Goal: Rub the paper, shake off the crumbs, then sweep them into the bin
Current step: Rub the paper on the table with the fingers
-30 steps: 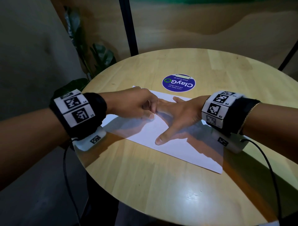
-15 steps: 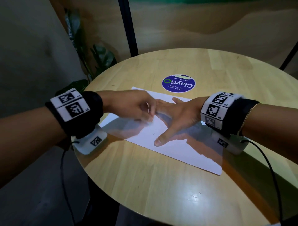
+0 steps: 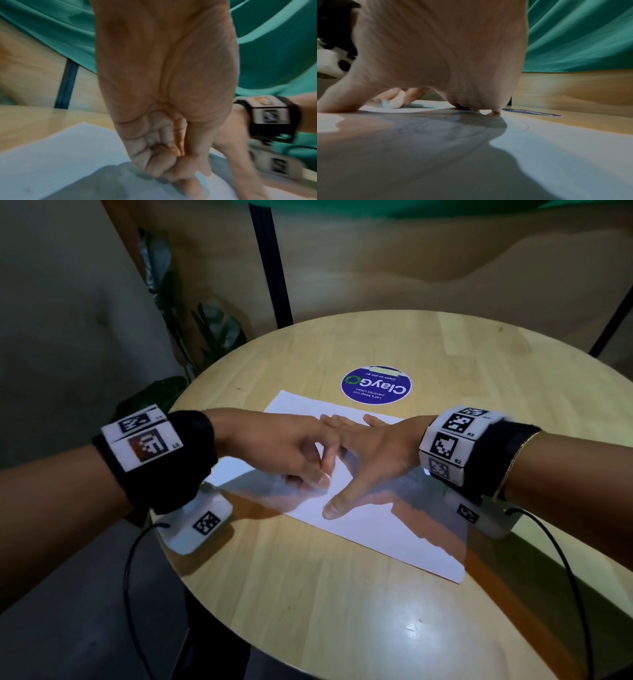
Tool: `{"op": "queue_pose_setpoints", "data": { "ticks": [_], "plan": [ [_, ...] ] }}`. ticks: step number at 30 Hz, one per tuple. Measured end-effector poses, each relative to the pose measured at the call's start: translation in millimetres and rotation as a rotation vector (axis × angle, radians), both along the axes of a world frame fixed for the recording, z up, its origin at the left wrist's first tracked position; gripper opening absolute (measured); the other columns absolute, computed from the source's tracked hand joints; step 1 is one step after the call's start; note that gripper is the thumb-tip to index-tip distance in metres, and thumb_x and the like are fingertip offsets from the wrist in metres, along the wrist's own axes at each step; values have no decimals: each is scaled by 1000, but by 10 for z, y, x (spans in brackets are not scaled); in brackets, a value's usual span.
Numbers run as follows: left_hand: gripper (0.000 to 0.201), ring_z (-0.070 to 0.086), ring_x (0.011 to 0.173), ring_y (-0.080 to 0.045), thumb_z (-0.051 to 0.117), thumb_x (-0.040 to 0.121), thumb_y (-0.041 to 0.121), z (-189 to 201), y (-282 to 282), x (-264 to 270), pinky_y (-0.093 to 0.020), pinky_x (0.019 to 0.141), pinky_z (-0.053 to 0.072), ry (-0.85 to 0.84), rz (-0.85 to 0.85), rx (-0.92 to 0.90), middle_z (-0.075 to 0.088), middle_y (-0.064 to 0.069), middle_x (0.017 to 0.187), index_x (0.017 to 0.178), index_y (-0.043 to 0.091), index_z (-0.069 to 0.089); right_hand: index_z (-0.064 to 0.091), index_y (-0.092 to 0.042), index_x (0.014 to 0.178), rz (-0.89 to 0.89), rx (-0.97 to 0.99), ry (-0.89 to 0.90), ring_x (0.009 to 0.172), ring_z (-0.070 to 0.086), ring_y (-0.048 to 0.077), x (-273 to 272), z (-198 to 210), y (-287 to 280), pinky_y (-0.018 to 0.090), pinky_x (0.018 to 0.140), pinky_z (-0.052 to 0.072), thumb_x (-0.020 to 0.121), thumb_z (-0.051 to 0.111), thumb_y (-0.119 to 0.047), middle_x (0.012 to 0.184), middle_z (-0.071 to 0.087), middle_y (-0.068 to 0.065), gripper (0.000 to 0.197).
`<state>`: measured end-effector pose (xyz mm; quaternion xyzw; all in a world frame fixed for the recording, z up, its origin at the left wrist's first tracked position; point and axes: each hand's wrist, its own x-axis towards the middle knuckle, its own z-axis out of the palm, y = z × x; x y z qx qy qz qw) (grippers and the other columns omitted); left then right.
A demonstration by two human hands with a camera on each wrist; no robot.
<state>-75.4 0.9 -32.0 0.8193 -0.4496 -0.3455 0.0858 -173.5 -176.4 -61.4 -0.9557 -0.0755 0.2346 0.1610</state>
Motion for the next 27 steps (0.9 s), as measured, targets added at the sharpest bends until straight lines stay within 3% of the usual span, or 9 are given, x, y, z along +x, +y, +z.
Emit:
{"op": "queue_pose_setpoints", "data": {
  "ticks": [4, 7, 9, 13, 16, 18, 20, 22, 27],
  "plan": [
    [12, 64, 63, 4, 72, 103, 25, -15, 45, 143, -21, 70, 49, -260, 106, -96, 79, 7, 81, 102, 15, 66, -2, -36, 169, 49, 5, -51, 158, -20, 2, 118, -138, -27, 42, 128, -11, 65, 73, -89, 175, -13, -19, 138],
    [11, 64, 64, 2, 71, 104, 28, -86, 84, 155, -19, 66, 50, -251, 142, -130, 79, 5, 82, 102, 20, 63, 49, -31, 141, -28, 156, -97, 145, 37, 9, 180, -126, -155, 36, 121, 26, 65, 81, -74, 150, 40, -21, 93],
    [10, 65, 64, 2, 72, 103, 29, -82, 123, 204, -27, 71, 53, -252, 204, -149, 80, 5, 83, 101, 22, 64, 60, -31, 131, -22, 116, -172, 138, 38, 3, 171, -18, -212, 30, 116, 32, 76, 84, -64, 144, 39, -23, 68],
    [13, 67, 67, -11, 76, 100, 25, -67, 56, 197, -38, 76, 57, -118, 279, -234, 78, 2, 74, 102, 17, 66, 68, -30, 103, 77, -53, -319, 114, 56, 12, 154, -10, -265, 36, 92, 47, 79, 67, -81, 125, 57, -18, 56],
    [15, 67, 66, -10, 77, 99, 24, -85, -35, 183, -34, 77, 57, -158, 245, -207, 80, 2, 73, 101, 15, 65, 55, -35, 138, 69, -58, -212, 138, 46, 8, 98, -56, -299, 37, 112, 38, 78, 64, -87, 150, 44, -23, 80],
    [14, 67, 63, -8, 76, 99, 21, -87, -78, 176, -31, 75, 56, -177, 228, -194, 81, 1, 76, 99, 11, 66, 22, -46, 164, 22, -47, -97, 157, 3, -2, 62, -59, -313, 40, 130, 7, 78, 62, -89, 172, 6, -29, 104],
    [11, 65, 62, -8, 76, 98, 13, -80, -113, 100, -26, 70, 54, -77, 173, -158, 78, -1, 76, 96, 6, 68, 2, -50, 167, 30, -32, -54, 155, -18, -7, 75, -87, -308, 48, 129, -12, 75, 60, -93, 172, -12, -29, 117],
    [9, 65, 64, -10, 79, 96, 12, -60, -146, 65, -24, 69, 53, -15, 130, -117, 76, -7, 76, 95, 6, 73, -2, -53, 165, 49, -17, -45, 154, -22, -6, 120, -129, -327, 53, 128, -14, 70, 57, -97, 171, -15, -29, 120],
    [9, 73, 71, -16, 77, 94, 14, -82, -227, 184, -31, 75, 57, -195, 173, -214, 83, -2, 79, 93, 9, 70, -8, -48, 166, 37, -30, -11, 154, -23, -5, 110, -96, -293, 51, 127, -16, 74, 61, -93, 170, -16, -29, 124]
  ]
}}
